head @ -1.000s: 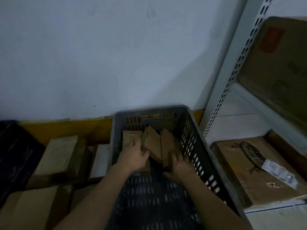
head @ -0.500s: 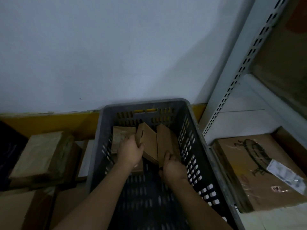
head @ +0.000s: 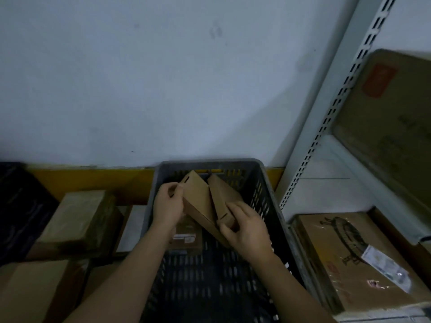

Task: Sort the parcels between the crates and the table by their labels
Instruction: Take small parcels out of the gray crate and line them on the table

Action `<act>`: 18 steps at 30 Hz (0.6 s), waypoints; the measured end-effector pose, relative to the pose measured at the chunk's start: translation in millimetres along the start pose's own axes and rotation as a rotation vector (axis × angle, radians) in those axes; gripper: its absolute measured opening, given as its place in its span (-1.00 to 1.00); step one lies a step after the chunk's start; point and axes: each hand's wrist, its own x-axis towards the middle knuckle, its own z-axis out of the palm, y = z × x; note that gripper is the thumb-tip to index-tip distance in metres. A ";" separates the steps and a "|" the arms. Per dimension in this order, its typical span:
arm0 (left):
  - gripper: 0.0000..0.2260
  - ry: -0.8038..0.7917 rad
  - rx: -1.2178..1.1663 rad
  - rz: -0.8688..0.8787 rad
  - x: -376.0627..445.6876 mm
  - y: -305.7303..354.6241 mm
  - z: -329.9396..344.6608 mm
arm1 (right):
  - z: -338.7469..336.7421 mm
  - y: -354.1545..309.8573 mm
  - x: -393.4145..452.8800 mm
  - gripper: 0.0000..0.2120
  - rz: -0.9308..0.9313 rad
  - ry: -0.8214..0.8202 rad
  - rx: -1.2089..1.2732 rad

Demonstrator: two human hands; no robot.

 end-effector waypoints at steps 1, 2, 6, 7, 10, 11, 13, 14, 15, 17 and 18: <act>-0.85 0.025 -0.072 -0.029 -6.1 7.3 -6.4 | -1.0 -6.6 0.2 -0.46 -0.055 0.013 0.015; -0.86 0.045 -0.129 -0.044 -12.4 14.2 -13.4 | -2.4 -13.3 -0.3 -0.43 -0.098 0.013 0.015; -0.81 0.143 -0.179 0.046 -26.8 27.0 -51.5 | -13.5 -46.6 -8.3 -0.37 -0.188 -0.137 0.022; -0.80 0.171 -0.180 0.071 -29.9 30.2 -62.5 | -16.7 -58.2 -10.8 -0.38 -0.216 -0.180 0.042; -0.75 0.224 -0.250 0.086 -34.8 38.2 -93.2 | -22.6 -94.3 -14.0 -0.52 -0.237 -0.083 0.166; -0.73 0.225 -0.284 0.076 -36.7 41.0 -102.6 | -21.9 -104.6 -11.8 -0.54 -0.207 0.019 0.142; -0.71 0.227 -0.324 0.073 -39.7 46.1 -122.2 | -25.4 -127.1 -2.4 -0.37 -0.029 0.136 0.077; -0.72 0.224 -0.334 0.088 -40.1 47.2 -133.3 | -29.3 -139.2 1.7 -0.19 0.104 0.113 0.131; -0.73 0.218 -0.349 0.098 -42.2 49.4 -144.0 | -33.1 -150.9 4.4 -0.02 0.224 0.059 0.244; -0.71 0.216 -0.372 0.113 -48.7 53.6 -166.8 | -30.8 -170.8 5.7 0.17 0.303 -0.024 0.459; -0.68 0.223 -0.382 0.106 -51.2 54.8 -180.1 | -25.5 -180.4 4.7 0.20 0.285 -0.019 0.500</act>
